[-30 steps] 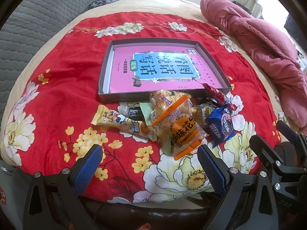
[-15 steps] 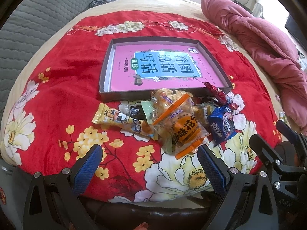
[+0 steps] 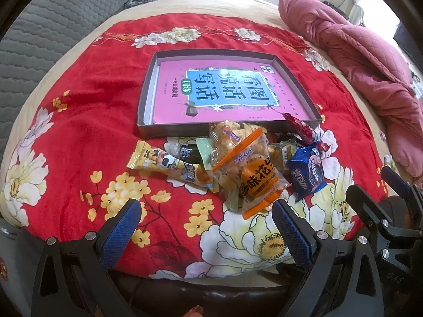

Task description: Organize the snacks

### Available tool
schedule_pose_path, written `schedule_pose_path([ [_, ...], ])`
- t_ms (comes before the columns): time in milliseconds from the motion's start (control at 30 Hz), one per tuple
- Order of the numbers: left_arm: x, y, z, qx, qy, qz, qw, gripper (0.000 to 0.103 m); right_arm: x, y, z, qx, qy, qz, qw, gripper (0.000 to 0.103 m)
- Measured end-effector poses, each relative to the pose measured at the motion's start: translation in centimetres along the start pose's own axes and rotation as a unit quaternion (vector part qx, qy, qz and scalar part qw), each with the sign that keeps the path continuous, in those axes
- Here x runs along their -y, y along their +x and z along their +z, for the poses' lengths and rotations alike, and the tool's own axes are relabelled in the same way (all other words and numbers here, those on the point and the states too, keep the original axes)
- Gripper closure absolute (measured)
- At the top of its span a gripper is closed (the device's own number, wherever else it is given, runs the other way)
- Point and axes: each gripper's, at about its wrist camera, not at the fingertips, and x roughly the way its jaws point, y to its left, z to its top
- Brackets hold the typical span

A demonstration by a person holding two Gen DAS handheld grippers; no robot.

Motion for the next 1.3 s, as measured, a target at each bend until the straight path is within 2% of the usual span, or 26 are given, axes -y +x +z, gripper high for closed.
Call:
schedule_pose_path([
  [400,-0.7,0.7,0.1,-0.009,-0.013,-0.003,0.9999,0.004,0.3,0.5,0.0,-0.003,0.010,0.008,1.000,0.001],
  [900,-4.7,2.4,0.3,-0.029,-0.077,-0.020,0.9964,0.004,1.1,1.2,0.4,0.011,0.021,0.025,0.999,0.001],
  [1133,-6.5,4.0,0.4,-0.051,-0.122,-0.046,0.9902,0.004,2.0,1.9,0.6,0.012,0.039,0.025,0.999,0.001],
  [1300,-7.9,5.1,0.9,-0.052,-0.161,-0.055,0.9841,0.004,2.3,2.6,0.7,0.011,0.043,0.025,0.999,0.001],
])
